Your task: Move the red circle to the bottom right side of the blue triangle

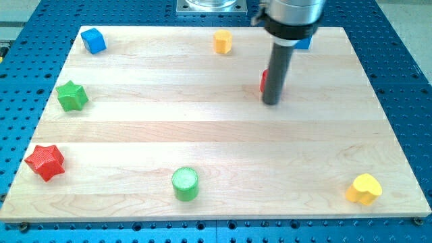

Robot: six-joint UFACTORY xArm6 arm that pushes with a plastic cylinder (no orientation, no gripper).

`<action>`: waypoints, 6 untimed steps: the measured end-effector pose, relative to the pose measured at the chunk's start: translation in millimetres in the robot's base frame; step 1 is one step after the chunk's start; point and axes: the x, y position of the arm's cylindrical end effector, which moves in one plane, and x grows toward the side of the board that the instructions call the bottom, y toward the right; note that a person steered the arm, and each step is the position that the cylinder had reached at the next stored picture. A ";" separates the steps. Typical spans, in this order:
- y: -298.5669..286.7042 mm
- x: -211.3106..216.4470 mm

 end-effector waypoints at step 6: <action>158.5 -16.5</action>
